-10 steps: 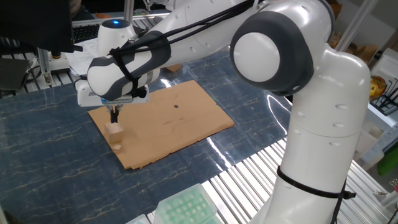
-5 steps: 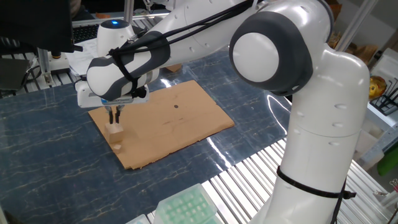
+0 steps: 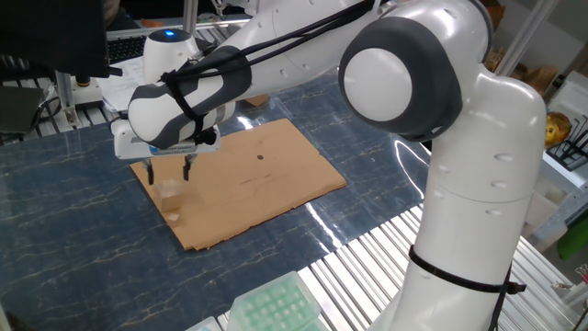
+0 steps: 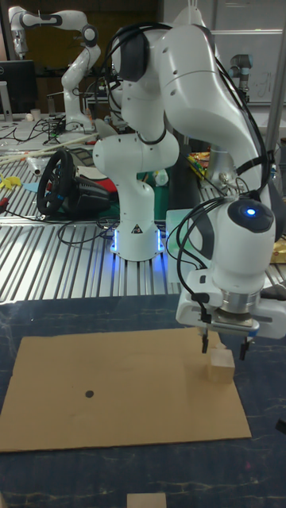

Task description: Grab the block and place it at the designated location

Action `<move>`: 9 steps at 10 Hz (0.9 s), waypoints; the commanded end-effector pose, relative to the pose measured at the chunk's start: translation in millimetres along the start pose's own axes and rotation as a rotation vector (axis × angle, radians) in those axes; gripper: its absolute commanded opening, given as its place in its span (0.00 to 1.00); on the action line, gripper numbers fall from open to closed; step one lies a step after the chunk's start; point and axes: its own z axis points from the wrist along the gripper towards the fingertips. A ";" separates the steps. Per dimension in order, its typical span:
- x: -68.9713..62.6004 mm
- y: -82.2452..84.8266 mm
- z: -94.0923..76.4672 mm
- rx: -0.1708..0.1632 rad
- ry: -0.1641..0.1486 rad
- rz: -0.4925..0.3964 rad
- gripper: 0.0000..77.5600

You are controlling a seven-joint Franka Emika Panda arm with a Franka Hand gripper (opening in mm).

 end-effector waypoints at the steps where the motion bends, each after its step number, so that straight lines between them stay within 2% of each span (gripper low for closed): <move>1: -0.2 0.4 -0.6 0.001 0.005 -0.015 1.00; 4: -0.2 0.4 -0.6 0.001 0.005 -0.015 1.00; 5: 3.1 3.0 7.7 0.001 0.013 -0.034 1.00; 9: 5.8 4.6 14.2 0.003 0.010 -0.030 1.00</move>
